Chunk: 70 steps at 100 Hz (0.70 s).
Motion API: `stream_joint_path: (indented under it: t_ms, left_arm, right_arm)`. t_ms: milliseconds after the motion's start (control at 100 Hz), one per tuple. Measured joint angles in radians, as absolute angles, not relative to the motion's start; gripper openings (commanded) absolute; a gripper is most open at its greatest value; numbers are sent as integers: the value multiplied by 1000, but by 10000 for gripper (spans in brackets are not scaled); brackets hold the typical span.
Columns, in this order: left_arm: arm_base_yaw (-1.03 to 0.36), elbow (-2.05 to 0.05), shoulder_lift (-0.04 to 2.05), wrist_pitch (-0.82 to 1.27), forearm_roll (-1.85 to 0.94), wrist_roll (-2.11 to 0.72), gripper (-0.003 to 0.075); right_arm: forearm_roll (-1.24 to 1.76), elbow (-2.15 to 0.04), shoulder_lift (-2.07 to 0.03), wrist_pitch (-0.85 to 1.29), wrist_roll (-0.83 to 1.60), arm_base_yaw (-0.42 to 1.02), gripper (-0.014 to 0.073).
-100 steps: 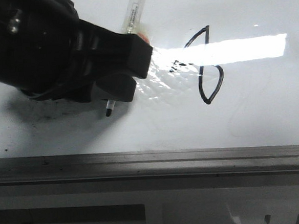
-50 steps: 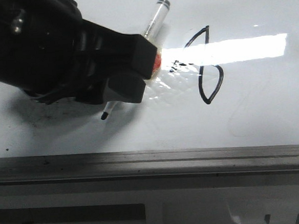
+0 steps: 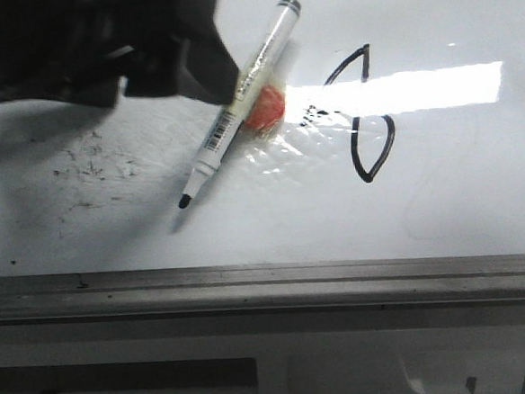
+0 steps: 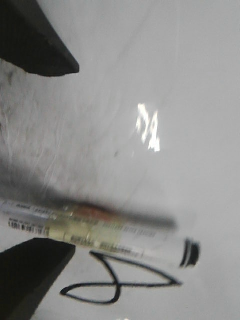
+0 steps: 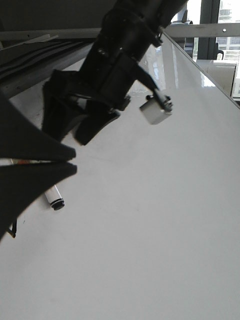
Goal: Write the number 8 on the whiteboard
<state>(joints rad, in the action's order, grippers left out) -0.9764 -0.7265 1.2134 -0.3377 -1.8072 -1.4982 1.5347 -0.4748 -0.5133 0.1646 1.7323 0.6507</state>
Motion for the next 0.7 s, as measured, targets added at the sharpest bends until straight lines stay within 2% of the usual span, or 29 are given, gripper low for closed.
stream_joint_path:
  t_ms: [150, 240, 330, 500, 540, 700]
  left_arm:
    - [-1048, -677, 993, -369, -1812, -1529, 615]
    - [-1101, -623, 837, -367, -1812, -1564, 561]
    - [-1148, -543, 698, -367, -1823, -1573, 431]
    - [-1180, -388, 456, -369, -1845, -1577, 48]
    - [-1182, -362, 419, -369, -1845, -1577, -23]
    - [-1182, -294, 294, -333, -1845, -1577, -20]
  right_arm:
    - [1535, -454, -506, 154, 1732, 651, -69]
    - [1535, -415, -482, 130, 1732, 651, -69]
    - [1535, -374, -452, 108, 1732, 651, -69]
    - [1535, -343, -432, 104, 1732, 651, -69]
    - [1535, -341, -432, 104, 1732, 651, -69]
    - [1535, -341, -432, 104, 1732, 651, -69]
